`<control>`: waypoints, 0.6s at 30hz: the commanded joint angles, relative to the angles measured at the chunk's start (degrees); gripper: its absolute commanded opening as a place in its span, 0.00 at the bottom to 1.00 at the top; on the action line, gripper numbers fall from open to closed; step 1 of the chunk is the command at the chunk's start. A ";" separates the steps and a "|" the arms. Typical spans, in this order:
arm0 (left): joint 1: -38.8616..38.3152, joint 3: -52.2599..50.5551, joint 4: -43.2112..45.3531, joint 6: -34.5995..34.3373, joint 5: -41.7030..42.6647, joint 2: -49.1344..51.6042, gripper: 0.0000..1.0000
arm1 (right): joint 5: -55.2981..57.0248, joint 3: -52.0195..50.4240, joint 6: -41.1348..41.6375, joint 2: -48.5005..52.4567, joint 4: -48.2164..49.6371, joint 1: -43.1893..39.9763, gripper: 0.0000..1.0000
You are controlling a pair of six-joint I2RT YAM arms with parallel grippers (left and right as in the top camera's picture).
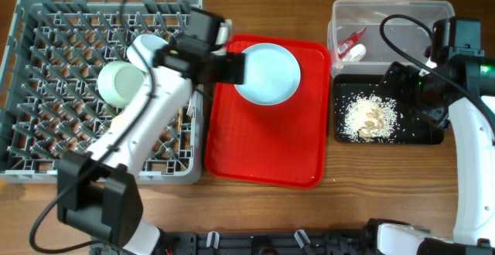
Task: Sort waste into correct bins and load items into the dishwasher rack
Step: 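Grasp the white plate edge with the left gripper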
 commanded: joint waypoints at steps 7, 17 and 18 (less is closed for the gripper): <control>-14.71 0.37 9.84 3.30 -1.73 14.73 0.90 | -0.52 0.26 -0.57 -0.61 -0.07 -0.13 1.00; -15.85 0.37 4.44 3.28 -6.14 20.55 0.44 | -0.50 0.26 -0.59 -0.61 0.13 -0.13 1.00; -15.85 0.39 4.44 3.28 -6.14 20.55 0.37 | -0.50 0.26 -0.61 -0.61 0.13 -0.13 1.00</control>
